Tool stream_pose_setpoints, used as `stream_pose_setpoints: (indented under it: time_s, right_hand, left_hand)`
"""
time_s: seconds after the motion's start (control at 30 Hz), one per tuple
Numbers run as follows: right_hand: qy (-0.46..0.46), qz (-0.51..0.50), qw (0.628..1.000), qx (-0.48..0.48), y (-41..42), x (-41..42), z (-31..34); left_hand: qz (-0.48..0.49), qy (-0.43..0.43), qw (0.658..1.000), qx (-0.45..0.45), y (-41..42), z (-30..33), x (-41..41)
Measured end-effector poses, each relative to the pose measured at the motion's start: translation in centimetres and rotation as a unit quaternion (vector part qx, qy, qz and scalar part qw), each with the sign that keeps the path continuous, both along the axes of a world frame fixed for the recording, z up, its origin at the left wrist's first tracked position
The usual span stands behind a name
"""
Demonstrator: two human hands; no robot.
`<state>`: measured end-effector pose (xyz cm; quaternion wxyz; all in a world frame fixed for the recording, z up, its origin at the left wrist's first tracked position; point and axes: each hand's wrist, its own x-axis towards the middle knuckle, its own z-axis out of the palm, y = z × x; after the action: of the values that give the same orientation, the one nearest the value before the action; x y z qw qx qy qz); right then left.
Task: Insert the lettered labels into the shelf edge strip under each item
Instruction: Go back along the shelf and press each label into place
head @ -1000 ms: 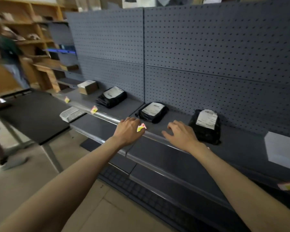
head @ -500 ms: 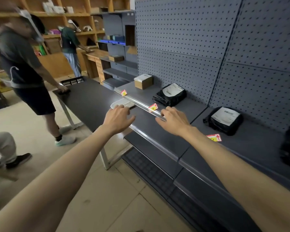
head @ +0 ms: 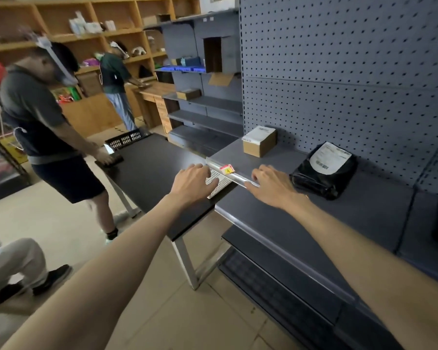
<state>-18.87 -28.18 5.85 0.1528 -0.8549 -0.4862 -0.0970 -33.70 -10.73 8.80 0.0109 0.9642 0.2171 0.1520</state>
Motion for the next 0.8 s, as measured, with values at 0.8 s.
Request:
stream_pose_setpoints:
  time_s: [0.8]
  right_hand:
    - [0.038,-0.234,0.971,-0.028,21.9,7.1,-7.9]
  left_hand:
    - [-0.291,0.09,0.95,-0.065,23.2,-11.8,20.1]
